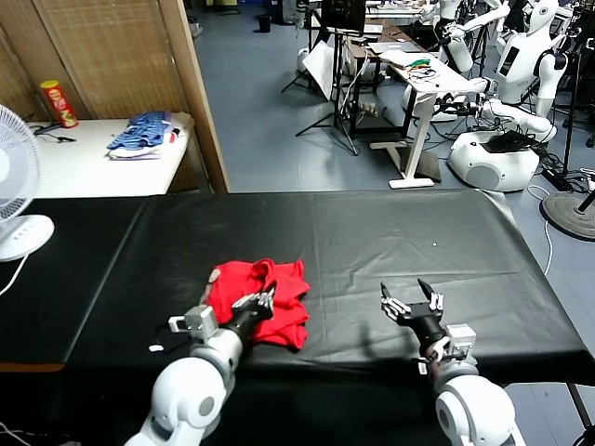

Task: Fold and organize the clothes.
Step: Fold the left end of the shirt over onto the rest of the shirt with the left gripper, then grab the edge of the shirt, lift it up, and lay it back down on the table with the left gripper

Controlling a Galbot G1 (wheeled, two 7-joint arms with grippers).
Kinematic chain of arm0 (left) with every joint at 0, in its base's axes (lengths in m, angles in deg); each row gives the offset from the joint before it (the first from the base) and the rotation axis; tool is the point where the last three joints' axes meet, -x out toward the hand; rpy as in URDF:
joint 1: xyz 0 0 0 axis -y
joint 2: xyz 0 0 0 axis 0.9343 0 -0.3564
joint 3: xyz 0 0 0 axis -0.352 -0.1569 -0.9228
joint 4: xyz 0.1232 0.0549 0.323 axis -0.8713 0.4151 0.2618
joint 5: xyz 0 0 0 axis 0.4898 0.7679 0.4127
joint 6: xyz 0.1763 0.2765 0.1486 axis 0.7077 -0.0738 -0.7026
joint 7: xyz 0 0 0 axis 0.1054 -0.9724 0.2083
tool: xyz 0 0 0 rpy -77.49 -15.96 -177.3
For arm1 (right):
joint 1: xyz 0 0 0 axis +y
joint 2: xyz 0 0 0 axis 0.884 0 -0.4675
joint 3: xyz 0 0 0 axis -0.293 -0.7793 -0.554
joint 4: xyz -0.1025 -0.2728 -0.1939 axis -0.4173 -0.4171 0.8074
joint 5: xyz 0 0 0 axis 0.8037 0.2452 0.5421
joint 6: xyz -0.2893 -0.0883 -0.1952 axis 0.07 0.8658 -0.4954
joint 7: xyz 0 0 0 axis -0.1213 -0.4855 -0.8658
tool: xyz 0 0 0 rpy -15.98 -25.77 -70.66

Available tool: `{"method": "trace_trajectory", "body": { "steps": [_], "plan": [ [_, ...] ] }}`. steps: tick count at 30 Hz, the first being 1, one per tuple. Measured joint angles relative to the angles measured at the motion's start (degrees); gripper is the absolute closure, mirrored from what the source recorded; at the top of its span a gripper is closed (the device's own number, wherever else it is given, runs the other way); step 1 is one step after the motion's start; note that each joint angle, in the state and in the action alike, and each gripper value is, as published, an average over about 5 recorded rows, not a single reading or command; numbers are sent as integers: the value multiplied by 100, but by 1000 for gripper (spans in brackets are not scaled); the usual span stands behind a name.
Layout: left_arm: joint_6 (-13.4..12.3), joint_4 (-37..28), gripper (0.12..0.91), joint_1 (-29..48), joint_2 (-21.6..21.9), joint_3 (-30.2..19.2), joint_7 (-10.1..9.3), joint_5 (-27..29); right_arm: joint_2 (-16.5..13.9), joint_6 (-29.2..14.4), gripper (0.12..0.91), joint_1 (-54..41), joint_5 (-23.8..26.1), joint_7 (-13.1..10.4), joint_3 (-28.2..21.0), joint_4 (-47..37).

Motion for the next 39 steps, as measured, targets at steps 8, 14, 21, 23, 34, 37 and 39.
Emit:
{"method": "trace_trajectory", "body": {
  "steps": [8,14,21,23,34,37,39],
  "plan": [
    [-235,-254,875,43,-240,-163,194,502,-13,-2,227,6,4,11,4,-14],
    [-388,-552,753,37,-496,-311,336,634,-89,-27,227,-113,4,53,-42,-129],
    [-377,-457,361,46,-568,-368,499,287,-227,-15,227,-447,1,288,-328,-368],
    [-400,-332,289,53,-470,-281,607,413,-263,-13,227,-594,4,395,-491,-466],
    [-848,-181,232,-385,551,726,935,1347,25,-119,227,-1794,592,528,-1961,-1516],
    [-911,-268,232,-529,595,982,991,1424,184,-118,227,-2025,869,551,-2284,-1866],
    [-931,-336,232,-595,595,1112,1034,1416,262,-86,227,-2096,1084,554,-2429,-2044]
  ]
}}
